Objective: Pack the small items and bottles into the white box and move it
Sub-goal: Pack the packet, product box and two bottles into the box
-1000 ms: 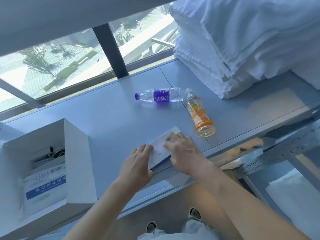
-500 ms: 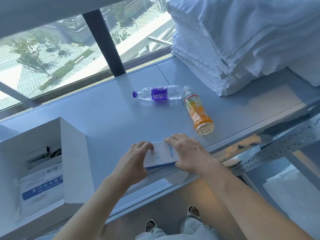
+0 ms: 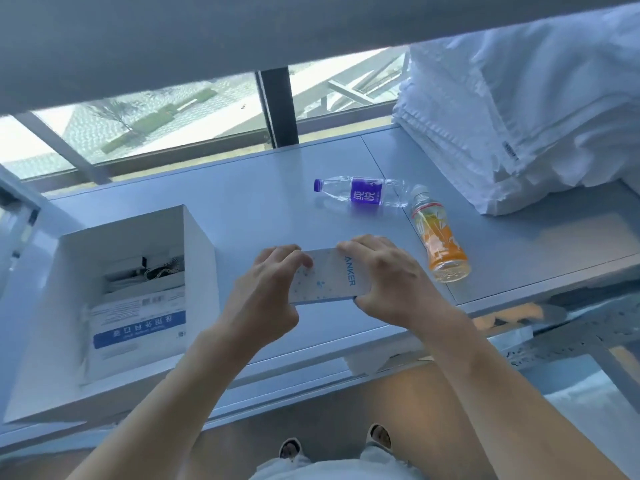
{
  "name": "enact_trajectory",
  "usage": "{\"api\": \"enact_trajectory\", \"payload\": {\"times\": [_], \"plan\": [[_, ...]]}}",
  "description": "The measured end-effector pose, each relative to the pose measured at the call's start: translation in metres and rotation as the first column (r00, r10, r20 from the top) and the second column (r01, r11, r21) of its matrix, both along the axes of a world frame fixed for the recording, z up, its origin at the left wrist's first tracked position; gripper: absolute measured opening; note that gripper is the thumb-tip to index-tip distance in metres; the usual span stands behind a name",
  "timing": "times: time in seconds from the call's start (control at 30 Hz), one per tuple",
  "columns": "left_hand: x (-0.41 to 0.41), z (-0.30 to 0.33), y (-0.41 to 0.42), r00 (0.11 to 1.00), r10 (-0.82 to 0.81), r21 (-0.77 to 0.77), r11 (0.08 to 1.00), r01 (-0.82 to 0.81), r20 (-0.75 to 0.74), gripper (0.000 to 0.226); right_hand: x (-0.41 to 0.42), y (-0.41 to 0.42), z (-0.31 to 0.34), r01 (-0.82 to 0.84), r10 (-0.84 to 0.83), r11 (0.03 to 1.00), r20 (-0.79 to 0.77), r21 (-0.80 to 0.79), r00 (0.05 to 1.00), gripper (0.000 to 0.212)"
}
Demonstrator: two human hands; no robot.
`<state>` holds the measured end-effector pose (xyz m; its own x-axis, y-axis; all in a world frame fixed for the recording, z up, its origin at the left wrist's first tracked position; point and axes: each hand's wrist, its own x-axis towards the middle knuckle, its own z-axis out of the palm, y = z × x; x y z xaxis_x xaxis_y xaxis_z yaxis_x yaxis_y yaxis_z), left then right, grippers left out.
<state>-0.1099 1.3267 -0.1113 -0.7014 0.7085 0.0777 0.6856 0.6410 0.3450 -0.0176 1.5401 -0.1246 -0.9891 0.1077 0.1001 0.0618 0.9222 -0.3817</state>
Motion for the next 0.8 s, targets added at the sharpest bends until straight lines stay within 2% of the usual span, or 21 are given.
{"api": "enact_trajectory", "payload": {"times": [0.17,0.5,0.8], "plan": [[-0.013,0.021,-0.033,0.997,0.034,0.080,0.996,-0.029,-0.065,0.068,-0.019,-0.027,0.022,-0.033,0.034,0.999,-0.085,0.010,0.996,0.076],[-0.039,0.051,-0.120,0.981,0.171,0.309,0.942,-0.135,-0.092,0.065,-0.071,-0.102,0.061,-0.146,0.153,0.988,-0.180,0.048,0.972,0.077],[-0.063,0.050,-0.207,0.951,0.296,0.341,0.906,-0.251,-0.086,0.063,-0.118,-0.180,0.067,-0.286,0.302,0.951,-0.151,0.116,0.941,0.074]]}}
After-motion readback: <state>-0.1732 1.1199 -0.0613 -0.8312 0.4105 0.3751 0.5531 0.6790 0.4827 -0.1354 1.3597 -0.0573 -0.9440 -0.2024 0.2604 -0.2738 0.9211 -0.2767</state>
